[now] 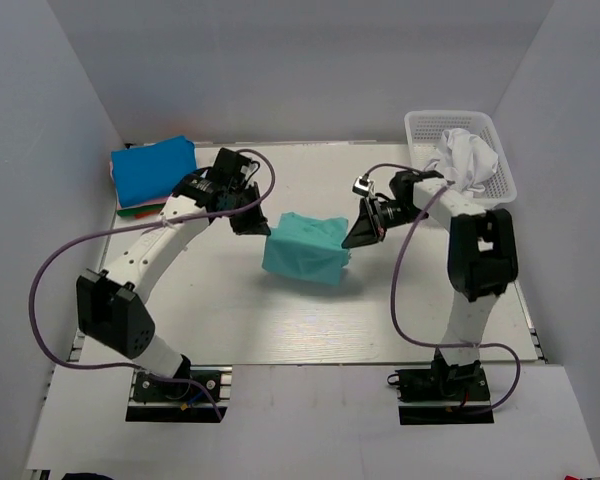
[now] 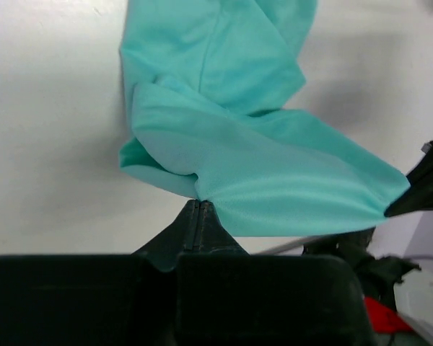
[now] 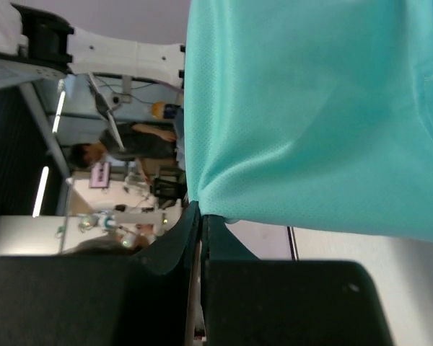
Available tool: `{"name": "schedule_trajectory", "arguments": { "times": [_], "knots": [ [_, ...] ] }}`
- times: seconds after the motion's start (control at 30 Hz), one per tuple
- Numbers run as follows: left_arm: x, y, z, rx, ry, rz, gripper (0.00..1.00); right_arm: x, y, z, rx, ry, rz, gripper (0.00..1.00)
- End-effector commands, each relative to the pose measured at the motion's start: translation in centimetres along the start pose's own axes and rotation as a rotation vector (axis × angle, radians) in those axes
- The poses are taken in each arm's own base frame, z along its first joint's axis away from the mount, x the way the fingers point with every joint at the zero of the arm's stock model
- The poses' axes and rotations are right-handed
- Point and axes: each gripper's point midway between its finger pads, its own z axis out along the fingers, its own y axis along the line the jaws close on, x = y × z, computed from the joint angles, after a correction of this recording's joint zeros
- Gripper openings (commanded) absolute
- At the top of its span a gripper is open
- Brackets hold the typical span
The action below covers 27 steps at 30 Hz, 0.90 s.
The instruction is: Fold and stack the t-shirts
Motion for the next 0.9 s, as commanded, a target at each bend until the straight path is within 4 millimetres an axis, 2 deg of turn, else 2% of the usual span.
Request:
{"name": "schedule_trajectory", "arguments": {
  "times": [0.0, 0.03, 0.07, 0.1, 0.13, 0.17, 0.23, 0.27, 0.3, 0.33, 0.37, 0.5, 0.6, 0.67, 0.7, 0.73, 0.77, 0.8, 0.83, 0.87],
  "knots": [
    [-5.3, -0.7, 0.3, -0.021, -0.169, -0.021, 0.00, -3.8, 1.1, -0.5, -0.121, -0.067, -0.079, 0.00],
    [-5.9, -1.0, 0.7, -0.017, -0.175, -0.010, 0.00, -4.2, 1.0, -0.6, -0.128, -0.075, -0.044, 0.00],
    [-6.4, -0.4, 2.4, -0.043, -0.151, -0.023, 0.00, -5.1, 0.8, -0.8, -0.140, -0.087, -0.051, 0.00],
    [-7.9, -1.3, 2.3, -0.028, -0.175, 0.007, 0.00, -5.8, 0.4, -1.0, -0.131, -0.087, -0.034, 0.00],
    [-8.3, -1.5, 2.8, -0.032, -0.169, 0.006, 0.00, -6.0, -0.5, -1.1, -0.124, -0.085, -0.013, 0.00],
    [-8.8, -0.9, 4.6, -0.055, -0.145, -0.006, 0.00, -6.5, -0.5, -1.2, -0.115, -0.085, -0.036, 0.00],
    [-10.5, -1.7, 5.0, -0.051, -0.168, 0.006, 0.00, -6.8, -1.7, -1.5, -0.090, -0.078, -0.004, 0.00],
    [-11.3, -1.2, 5.4, -0.068, -0.179, -0.004, 0.00, -7.0, -1.8, -1.7, -0.089, -0.083, -0.006, 0.00],
    [-12.6, -1.9, 5.3, -0.045, -0.197, -0.007, 0.00, -7.2, -2.0, -2.0, -0.092, -0.095, 0.002, 0.00],
    [-12.8, -1.6, 6.8, -0.059, -0.179, 0.001, 0.00, -7.2, -2.6, -2.0, -0.095, -0.098, 0.022, 0.00],
    [-13.8, -2.0, 6.9, -0.055, -0.201, 0.003, 0.00, -7.1, -2.9, -2.1, -0.098, -0.102, 0.033, 0.00],
    [-15.1, -1.5, 9.5, -0.069, -0.193, 0.003, 0.00, -7.1, -4.3, -2.1, -0.112, -0.112, 0.067, 0.00],
    [-16.4, -1.4, 10.5, -0.068, -0.205, 0.007, 0.00, -8.1, -5.0, -3.2, -0.111, -0.142, 0.082, 0.00],
    [-16.6, -1.6, 10.2, -0.066, -0.208, 0.007, 0.00, -8.4, -5.0, -3.4, -0.075, -0.124, 0.056, 0.00],
    [-16.5, -1.6, 10.2, -0.064, -0.212, 0.008, 0.00, -8.0, -5.2, -3.4, -0.036, -0.099, 0.092, 0.00],
    [-16.7, -2.0, 8.8, -0.049, -0.235, 0.022, 0.00, -7.6, -6.3, -3.1, 0.037, -0.058, 0.077, 0.00],
    [-15.8, -1.3, 9.2, -0.057, -0.223, 0.020, 0.00, -6.7, -7.7, -3.5, 0.197, -0.014, 0.003, 0.00],
    [-15.3, -1.4, 8.7, -0.047, -0.223, 0.022, 0.00, -7.6, -8.8, -3.0, 0.330, -0.041, 0.081, 0.00],
    [-14.8, -1.2, 8.1, -0.045, -0.225, 0.022, 0.00, -7.5, -11.6, -5.9, 0.695, -0.051, 0.018, 0.00],
    [-13.9, -0.7, 6.7, -0.050, -0.238, 0.023, 0.00, -6.5, -11.3, -6.1, 0.756, -0.068, -0.002, 0.00]
  ]
}}
